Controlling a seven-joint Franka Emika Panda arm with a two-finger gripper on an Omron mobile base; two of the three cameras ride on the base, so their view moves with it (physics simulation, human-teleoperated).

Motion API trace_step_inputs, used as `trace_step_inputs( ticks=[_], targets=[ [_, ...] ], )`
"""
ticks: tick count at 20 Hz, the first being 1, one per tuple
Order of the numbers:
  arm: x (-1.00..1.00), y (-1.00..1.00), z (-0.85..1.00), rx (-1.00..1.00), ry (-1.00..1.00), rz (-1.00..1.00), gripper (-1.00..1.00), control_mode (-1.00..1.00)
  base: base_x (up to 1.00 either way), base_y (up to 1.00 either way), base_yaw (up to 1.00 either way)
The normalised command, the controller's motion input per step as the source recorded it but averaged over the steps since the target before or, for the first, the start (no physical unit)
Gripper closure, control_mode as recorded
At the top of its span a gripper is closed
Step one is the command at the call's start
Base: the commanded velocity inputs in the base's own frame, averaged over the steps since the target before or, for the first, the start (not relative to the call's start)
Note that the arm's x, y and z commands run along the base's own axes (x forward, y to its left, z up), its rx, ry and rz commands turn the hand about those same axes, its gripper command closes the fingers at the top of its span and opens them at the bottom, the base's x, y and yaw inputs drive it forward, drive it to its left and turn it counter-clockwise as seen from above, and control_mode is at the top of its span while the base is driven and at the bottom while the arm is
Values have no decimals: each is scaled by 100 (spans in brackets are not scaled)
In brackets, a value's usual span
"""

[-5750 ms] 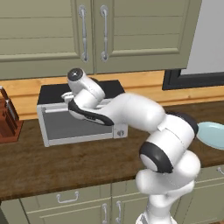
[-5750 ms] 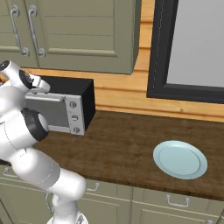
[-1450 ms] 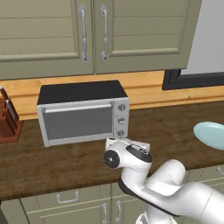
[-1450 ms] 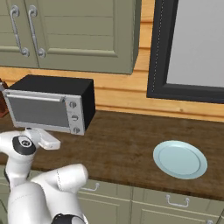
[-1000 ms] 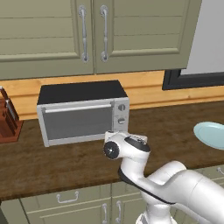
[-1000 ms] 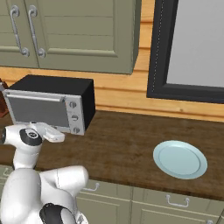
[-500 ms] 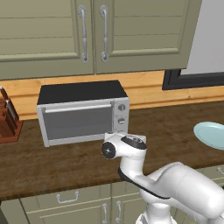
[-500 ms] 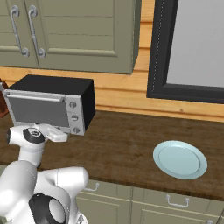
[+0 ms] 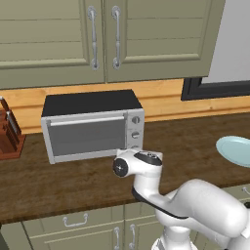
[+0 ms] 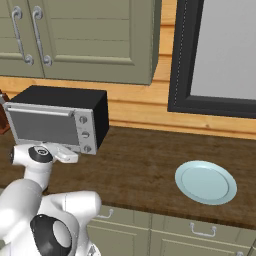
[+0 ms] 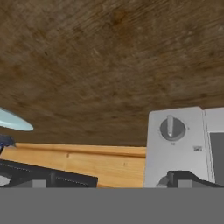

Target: Pick up the kebab skewer and baguette bread, and place them inside the toaster oven. Close the toaster oven door and start by setting the timer.

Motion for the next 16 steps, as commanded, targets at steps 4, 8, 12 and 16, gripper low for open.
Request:
trace_step_inputs(
  ticks=[4, 8, 12, 16],
  targets=[
    [3, -13, -37, 0, -4, 16, -100, -100, 0, 0, 0],
    [3, -28, -32, 0, -10, 23, -100, -100, 0, 0, 0],
    [0, -49, -22, 0, -8, 22, -100, -100, 0, 0, 0],
    [0, -61, -31, -4, -1, 16, -100, -100, 0, 0, 0]
  ],
)
